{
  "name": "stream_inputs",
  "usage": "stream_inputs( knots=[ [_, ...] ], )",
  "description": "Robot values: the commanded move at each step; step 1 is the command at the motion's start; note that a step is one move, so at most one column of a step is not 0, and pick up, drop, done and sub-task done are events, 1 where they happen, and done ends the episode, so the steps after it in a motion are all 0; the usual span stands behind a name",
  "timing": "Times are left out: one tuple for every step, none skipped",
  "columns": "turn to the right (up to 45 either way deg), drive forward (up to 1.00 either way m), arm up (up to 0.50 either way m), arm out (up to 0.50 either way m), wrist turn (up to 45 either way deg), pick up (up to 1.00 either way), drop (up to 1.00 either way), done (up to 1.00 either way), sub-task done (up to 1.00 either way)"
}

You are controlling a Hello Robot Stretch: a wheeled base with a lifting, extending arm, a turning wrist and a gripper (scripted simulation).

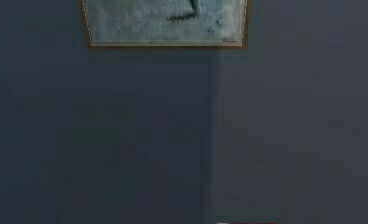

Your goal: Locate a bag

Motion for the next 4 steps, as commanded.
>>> stream_inputs(
  knots=[
    [45.0,0.00,0.00,0.00,0.0,0.00,0.00,0.00,0.00],
    [45.0,0.00,0.00,0.00,0.0,0.00,0.00,0.00,0.00],
    [15.0,0.00,0.00,0.00,0.0,0.00,0.00,0.00,0.00],
    [0.0,1.00,0.00,0.00,0.0,0.00,0.00,0.00,0.00]
  ],
)
